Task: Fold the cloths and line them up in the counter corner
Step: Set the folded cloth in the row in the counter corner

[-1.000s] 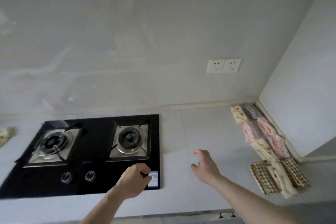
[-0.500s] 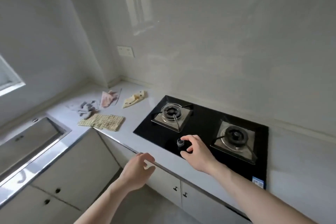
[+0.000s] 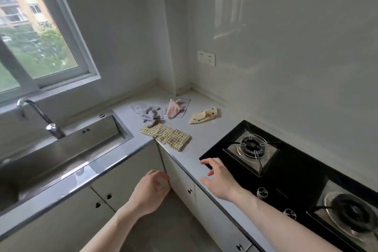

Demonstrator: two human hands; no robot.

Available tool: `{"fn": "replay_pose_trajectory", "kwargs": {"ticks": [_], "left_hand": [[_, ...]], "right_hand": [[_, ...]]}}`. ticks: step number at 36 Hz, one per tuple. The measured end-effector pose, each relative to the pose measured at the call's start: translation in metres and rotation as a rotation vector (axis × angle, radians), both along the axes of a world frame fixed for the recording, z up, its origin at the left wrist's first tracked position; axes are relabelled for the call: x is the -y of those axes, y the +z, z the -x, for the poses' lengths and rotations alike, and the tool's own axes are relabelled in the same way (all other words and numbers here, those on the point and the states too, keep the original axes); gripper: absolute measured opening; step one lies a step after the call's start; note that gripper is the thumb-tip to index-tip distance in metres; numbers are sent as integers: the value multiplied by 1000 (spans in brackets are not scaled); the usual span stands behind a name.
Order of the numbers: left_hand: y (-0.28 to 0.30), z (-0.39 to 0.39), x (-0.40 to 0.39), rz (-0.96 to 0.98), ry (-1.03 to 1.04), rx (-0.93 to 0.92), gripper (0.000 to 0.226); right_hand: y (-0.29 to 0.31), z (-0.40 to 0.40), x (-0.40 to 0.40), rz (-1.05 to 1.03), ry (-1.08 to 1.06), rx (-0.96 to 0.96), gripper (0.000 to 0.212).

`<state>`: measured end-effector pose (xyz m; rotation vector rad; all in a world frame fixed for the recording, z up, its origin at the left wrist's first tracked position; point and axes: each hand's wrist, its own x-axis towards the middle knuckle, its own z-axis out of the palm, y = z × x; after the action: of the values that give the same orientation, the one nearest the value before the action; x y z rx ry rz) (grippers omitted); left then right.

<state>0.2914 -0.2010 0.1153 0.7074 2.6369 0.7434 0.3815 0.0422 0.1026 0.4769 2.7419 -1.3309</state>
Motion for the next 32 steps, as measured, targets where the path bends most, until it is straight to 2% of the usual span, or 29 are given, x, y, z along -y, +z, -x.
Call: {"fn": "replay_pose_trajectory", "kwargs": {"ticks": [9,16,22,27,32], "left_hand": [[3,94,-2,33,60,-7,16],[-18,152,-23,53,8,63,15],[-54,220,-63,119,-54,186,19],[-92,283,-94,233,-144,246,39],[-124,333,-119,293,-215,282,43]], "right_hand": [[-8,101,-10,12,52,7,43],[-13,139,-22,17,6,11,43],[-25,153,-35,61,-146,33,44],[-40,162,-41,64,-284,86,42],[-51,186,-31,56,-435,123,42]]}}
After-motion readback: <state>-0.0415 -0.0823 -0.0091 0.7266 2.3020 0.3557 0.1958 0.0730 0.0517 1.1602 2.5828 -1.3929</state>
